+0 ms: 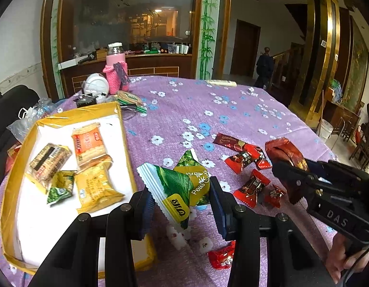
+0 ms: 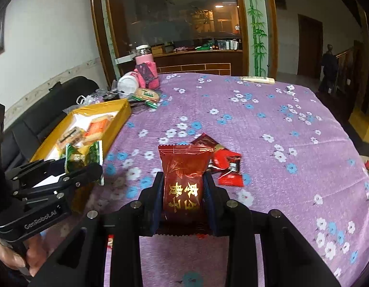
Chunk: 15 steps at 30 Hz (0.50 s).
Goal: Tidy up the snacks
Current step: 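Carry both held snacks over to the white box lid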
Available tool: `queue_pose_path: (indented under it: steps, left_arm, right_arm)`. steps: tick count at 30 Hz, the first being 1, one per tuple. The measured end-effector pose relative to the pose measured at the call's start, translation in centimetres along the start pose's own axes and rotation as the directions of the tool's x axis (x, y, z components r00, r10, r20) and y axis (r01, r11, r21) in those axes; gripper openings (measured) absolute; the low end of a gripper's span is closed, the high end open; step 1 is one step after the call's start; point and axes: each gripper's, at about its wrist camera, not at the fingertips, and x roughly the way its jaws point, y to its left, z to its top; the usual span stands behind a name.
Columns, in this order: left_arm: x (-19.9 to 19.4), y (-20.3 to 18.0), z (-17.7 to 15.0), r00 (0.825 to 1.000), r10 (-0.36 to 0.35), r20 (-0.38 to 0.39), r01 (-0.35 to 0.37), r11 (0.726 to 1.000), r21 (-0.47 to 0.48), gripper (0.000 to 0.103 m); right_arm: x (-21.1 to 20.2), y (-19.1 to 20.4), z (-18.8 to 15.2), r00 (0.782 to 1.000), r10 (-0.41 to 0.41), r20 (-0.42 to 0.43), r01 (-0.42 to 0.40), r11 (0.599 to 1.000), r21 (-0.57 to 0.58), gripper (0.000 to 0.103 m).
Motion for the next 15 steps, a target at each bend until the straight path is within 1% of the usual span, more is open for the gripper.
queue_pose_path:
  steps: [5,15]
  left_arm:
    - [-0.9,1.2,0.1,1.000,0.011,0.011,-0.011,1.000,-0.021,0.045]
    - [-1.9,5.0,-0.1,0.998,0.049,0.024,-0.047,0.994,-0.098,0.045]
  right_arm:
    - [-0.3,1.9,-0.2,1.000,0.026,-0.007,-0.026,0.999,-0.025,0.030]
    - [0.2,5.7,0.3,0.994,0.108,-0.028,-0.109,0.992,-0.060,0.030]
